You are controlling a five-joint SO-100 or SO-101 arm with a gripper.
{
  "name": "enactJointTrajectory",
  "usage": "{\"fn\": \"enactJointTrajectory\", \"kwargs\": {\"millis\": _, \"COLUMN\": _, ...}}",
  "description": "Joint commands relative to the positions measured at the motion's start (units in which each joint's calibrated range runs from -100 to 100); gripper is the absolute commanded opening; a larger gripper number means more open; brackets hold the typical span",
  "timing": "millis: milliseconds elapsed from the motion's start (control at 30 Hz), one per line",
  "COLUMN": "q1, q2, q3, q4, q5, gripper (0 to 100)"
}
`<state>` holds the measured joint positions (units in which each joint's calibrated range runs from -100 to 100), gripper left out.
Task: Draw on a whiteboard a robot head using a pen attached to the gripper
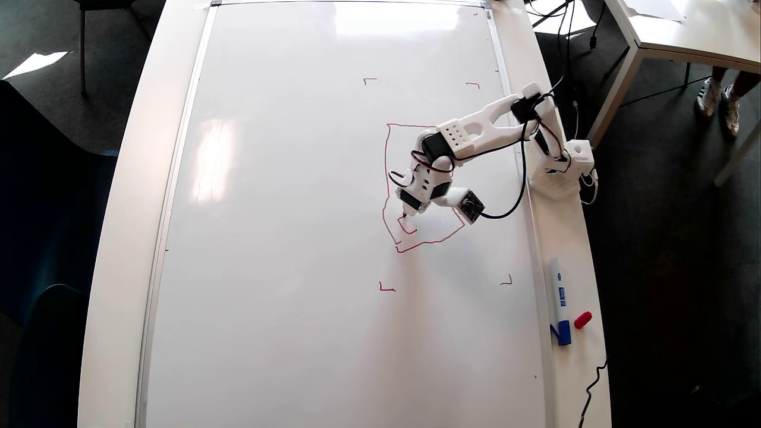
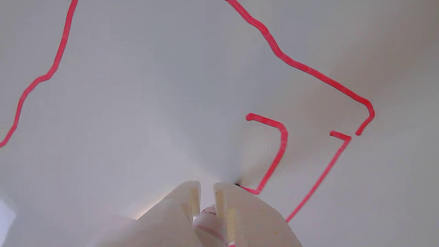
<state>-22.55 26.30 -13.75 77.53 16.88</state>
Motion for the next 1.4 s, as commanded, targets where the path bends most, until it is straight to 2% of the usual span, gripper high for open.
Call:
{"fn": "enactJointTrajectory", "kwargs": {"millis": 0, "q1": 0.49, "q2": -2.53, "q3": 4.63, "q4": 0.31, "q5": 0.33, "gripper": 1}}
{"fn": "enactJointTrajectory", "kwargs": {"millis": 833, "q1": -5.19, "q2": -5.88, "q3": 7.53, "q4": -0.30, "q5": -0.26, "gripper": 1}}
{"fn": "enactJointTrajectory", "kwargs": {"millis": 1367, "q1": -6.88, "q2": -6.05, "q3": 8.44, "q4": -5.94, "q5": -1.65, "gripper": 1}}
